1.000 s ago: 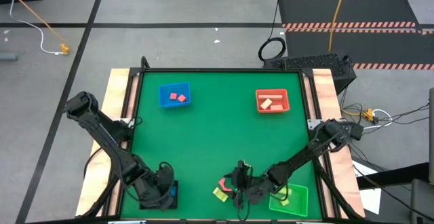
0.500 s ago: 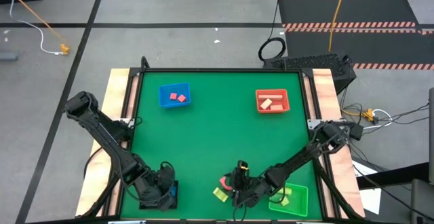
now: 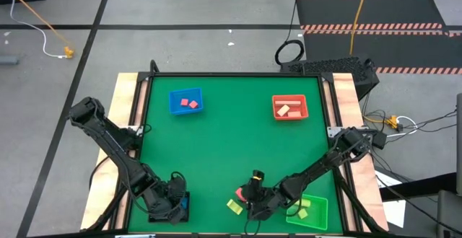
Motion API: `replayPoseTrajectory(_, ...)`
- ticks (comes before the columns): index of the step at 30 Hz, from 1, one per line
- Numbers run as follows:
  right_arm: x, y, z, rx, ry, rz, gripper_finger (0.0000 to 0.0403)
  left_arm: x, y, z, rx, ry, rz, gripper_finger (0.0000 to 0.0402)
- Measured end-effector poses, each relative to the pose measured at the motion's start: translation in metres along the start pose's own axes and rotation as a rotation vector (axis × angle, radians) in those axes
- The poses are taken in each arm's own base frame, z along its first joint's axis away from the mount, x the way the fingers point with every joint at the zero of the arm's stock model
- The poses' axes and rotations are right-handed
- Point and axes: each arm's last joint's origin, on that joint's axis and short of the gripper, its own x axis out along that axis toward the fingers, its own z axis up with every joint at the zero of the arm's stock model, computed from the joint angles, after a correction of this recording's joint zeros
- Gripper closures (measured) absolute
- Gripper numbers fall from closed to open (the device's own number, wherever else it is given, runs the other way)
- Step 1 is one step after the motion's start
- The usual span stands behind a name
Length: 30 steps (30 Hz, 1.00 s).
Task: Sort & place blocks by color
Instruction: Put the orange block in the blue basket
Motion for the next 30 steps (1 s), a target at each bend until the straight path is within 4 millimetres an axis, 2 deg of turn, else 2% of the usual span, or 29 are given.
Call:
replayPoseTrajectory(9, 0.005, -0.009, -0.001, 0.101, 0.094, 0.023, 0.0178, 0.000, 0.000, 0.000, 0.005, -0.001, -0.002, 0.0227)
replayPoseTrajectory(18, 0.006, -0.008, 0.005, 0.083, 0.050, 0.045, 0.0279, 0.000, -0.001, 0.002, 0.009, -0.053, -0.007, 0.0227)
replayPoseTrajectory(20, 0.003, -0.008, 0.007, 0.082, 0.044, 0.051, 0.0301, 0.000, -0.001, 0.002, 0.010, -0.079, -0.008, 0.0227)
replayPoseTrajectory(26, -0.015, -0.019, 0.024, 0.048, 0.029, 0.074, 0.0301, 0.000, -0.005, 0.009, 0.056, -0.173, -0.050, 0.0227)
replayPoseTrajectory(30, -0.036, -0.036, 0.047, 0.025, -0.016, 0.054, 0.0297, -0.001, -0.013, 0.018, 0.177, -0.254, -0.111, 0.0227)
